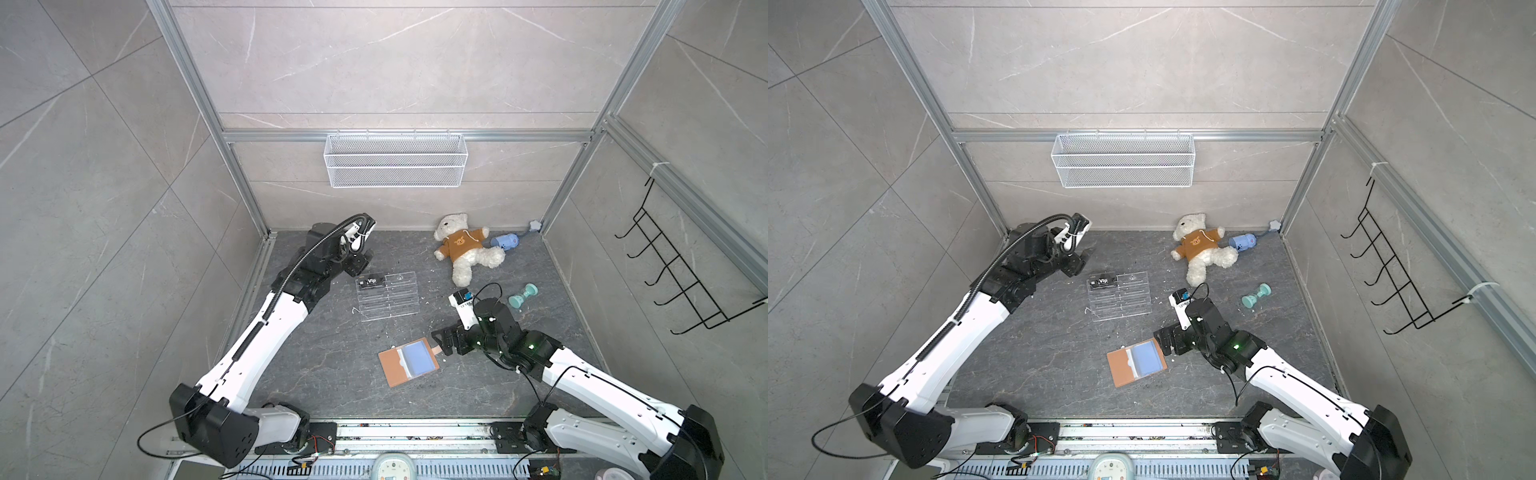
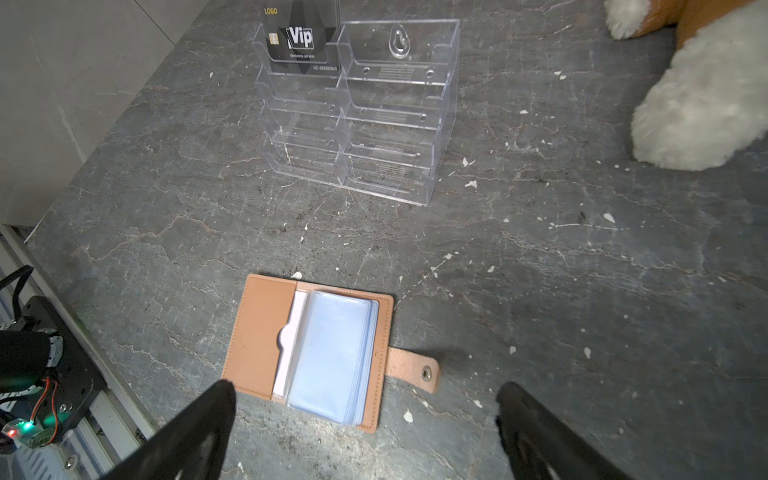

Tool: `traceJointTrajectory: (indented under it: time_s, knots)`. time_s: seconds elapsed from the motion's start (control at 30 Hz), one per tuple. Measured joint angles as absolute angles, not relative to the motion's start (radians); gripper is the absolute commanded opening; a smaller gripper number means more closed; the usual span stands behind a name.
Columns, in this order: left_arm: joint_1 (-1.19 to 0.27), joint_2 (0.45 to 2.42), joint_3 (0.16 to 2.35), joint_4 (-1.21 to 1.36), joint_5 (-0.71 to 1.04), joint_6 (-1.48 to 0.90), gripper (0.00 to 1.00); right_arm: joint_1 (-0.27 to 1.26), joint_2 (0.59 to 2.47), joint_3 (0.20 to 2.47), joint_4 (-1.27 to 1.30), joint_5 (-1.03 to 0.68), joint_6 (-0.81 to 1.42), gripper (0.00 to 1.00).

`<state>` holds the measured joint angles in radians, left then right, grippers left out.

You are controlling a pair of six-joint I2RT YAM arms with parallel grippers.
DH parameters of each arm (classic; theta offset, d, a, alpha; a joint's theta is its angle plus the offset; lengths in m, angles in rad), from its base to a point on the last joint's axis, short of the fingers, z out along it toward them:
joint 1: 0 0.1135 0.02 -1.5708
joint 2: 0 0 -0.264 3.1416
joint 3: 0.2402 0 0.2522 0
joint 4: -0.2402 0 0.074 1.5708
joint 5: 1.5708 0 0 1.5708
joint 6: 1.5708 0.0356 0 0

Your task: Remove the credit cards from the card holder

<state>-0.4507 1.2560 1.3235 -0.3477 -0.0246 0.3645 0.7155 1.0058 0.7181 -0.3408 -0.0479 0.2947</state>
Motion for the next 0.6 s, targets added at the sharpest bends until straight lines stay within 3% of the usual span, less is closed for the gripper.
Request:
traceJointTrajectory:
  time_s: [0.1, 0.23, 0.6]
  knots:
    - [-0.451, 1.179, 1.279, -0.336, -0.025, 0.308, 0.71, 0.715, 0.994, 0.718, -0.344, -0.044, 0.295, 1.0]
    - [-0.451, 1.079, 1.224, -0.337, -0.025, 0.217, 0.8, 0.715, 0.98, 0.718, -0.35, -0.039, 0.299, 1.0]
    - [-0.451, 0.826, 1.083, -0.374, -0.025, 0.019, 0.86, 0.716, 0.933, 0.718, -0.374, -0.027, 0.318, 1.0]
